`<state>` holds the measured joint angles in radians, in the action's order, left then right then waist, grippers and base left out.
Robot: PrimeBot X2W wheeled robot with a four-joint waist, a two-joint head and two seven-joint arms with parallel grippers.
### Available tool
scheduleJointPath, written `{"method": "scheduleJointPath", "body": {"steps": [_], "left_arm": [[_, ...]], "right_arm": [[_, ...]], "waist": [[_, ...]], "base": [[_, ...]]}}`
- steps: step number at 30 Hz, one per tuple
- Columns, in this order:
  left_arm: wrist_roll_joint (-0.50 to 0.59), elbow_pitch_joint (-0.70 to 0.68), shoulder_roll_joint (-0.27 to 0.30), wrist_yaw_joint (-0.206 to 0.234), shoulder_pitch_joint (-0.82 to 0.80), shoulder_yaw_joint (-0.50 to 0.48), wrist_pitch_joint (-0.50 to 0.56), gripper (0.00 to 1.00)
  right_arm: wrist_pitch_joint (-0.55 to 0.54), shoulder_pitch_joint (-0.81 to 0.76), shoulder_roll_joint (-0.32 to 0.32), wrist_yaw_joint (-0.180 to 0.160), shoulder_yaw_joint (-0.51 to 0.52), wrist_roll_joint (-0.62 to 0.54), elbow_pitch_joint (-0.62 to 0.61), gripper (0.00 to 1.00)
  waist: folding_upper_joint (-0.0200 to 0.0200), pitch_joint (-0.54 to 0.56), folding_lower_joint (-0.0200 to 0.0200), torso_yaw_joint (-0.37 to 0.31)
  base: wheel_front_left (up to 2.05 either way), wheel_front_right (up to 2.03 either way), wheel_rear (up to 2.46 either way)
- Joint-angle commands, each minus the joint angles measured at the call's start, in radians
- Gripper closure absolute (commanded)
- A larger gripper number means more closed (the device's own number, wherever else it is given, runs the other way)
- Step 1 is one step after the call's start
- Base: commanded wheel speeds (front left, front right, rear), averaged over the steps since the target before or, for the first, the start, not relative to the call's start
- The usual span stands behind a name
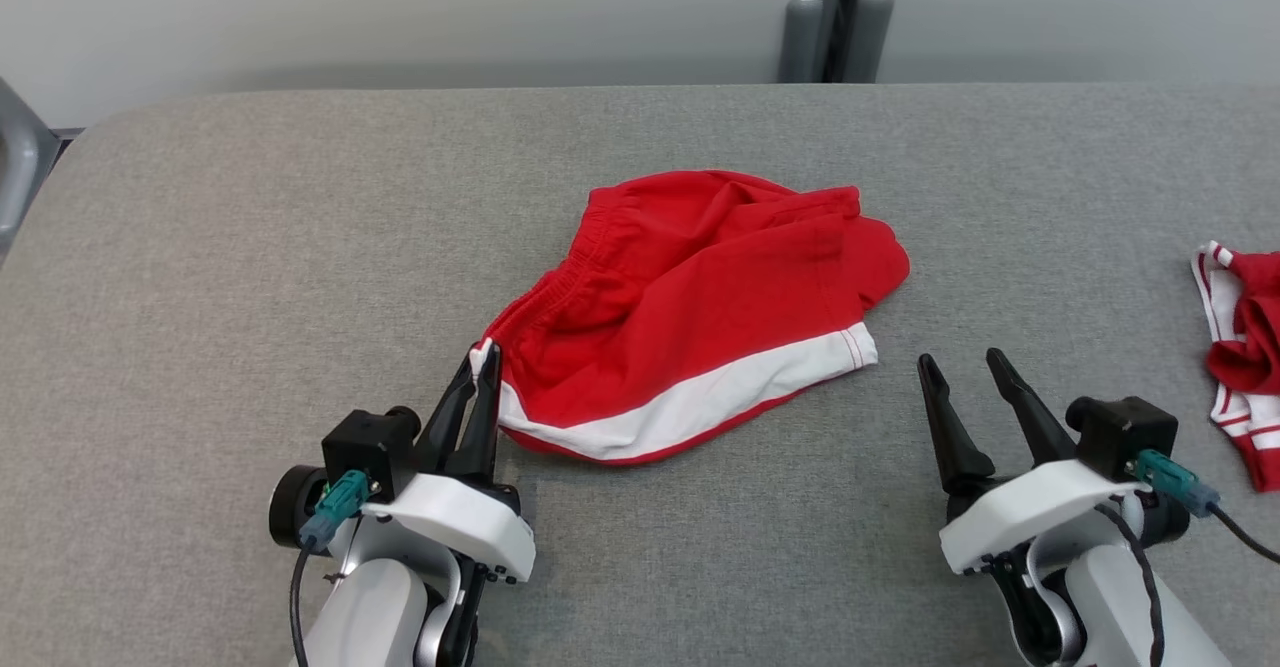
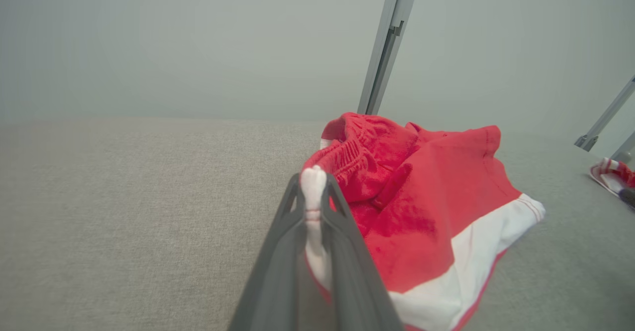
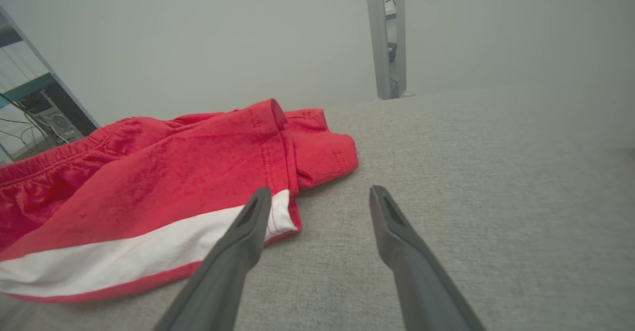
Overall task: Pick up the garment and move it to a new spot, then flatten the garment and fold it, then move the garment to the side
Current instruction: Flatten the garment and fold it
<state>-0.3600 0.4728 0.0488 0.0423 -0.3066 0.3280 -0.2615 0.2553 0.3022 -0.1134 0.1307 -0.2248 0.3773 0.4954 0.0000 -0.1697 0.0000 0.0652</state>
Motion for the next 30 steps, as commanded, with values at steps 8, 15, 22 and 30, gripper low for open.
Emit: {"method": "scheduleJointPath", "body": {"steps": [8,15,22,30], "left_arm": [[-0.008,-0.077,0.004,0.005,0.051,0.017,-0.004,1.0],[-0.014,-0.093,0.004,0.014,0.053,0.034,-0.004,1.0],[-0.02,-0.094,0.004,0.019,0.058,0.037,-0.004,1.0],[-0.021,-0.088,0.005,0.022,0.065,0.02,-0.004,1.0]], "right_arm": [[-0.041,0.108,-0.019,0.0,-0.095,0.168,0.112,0.0],[-0.051,0.165,-0.051,0.0,-0.224,0.252,0.191,0.0],[-0.043,0.191,-0.073,0.0,-0.324,0.318,0.232,0.65],[-0.014,0.203,-0.098,0.0,-0.386,0.374,0.229,1.0]], "waist": [[0.0,-0.011,0.0,0.069],[0.0,-0.021,0.0,0.101],[0.0,-0.021,0.0,0.114],[0.0,-0.011,0.0,0.108]], "base": [[0.0,0.0,0.0],[0.0,0.0,0.0],[0.0,0.0,0.0],[0.0,0.0,0.0]]}}
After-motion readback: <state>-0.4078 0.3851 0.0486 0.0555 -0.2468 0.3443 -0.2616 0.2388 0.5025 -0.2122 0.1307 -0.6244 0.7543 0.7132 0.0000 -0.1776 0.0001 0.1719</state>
